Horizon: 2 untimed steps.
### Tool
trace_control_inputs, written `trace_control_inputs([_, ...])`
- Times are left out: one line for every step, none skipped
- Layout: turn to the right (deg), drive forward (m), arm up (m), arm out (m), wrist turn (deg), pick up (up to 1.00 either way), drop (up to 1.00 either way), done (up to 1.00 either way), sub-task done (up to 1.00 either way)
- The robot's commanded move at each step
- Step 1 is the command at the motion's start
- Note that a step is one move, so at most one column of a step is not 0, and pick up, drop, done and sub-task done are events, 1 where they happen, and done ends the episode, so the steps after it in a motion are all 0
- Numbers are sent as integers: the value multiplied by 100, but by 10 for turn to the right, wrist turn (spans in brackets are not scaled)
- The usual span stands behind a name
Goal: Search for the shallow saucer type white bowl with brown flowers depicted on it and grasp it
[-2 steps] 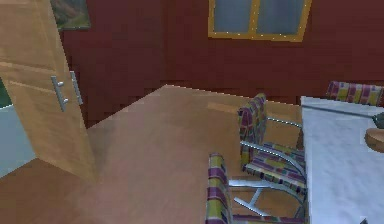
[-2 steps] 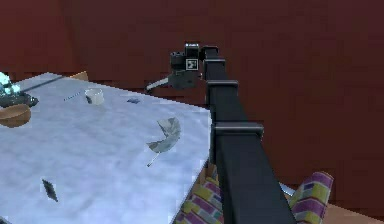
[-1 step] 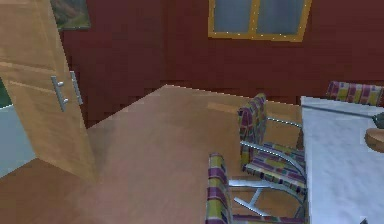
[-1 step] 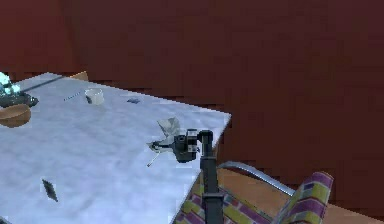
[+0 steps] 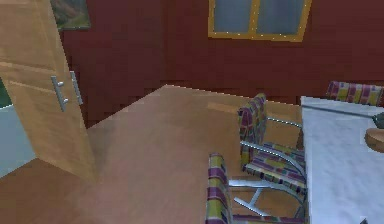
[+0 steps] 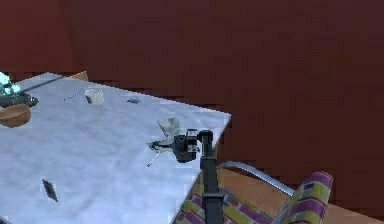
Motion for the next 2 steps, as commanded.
trace_control_inputs([0, 0, 10, 0, 0, 0, 0, 0, 0])
trace_control_inputs([0, 0, 0, 0, 0, 0, 0, 100, 0])
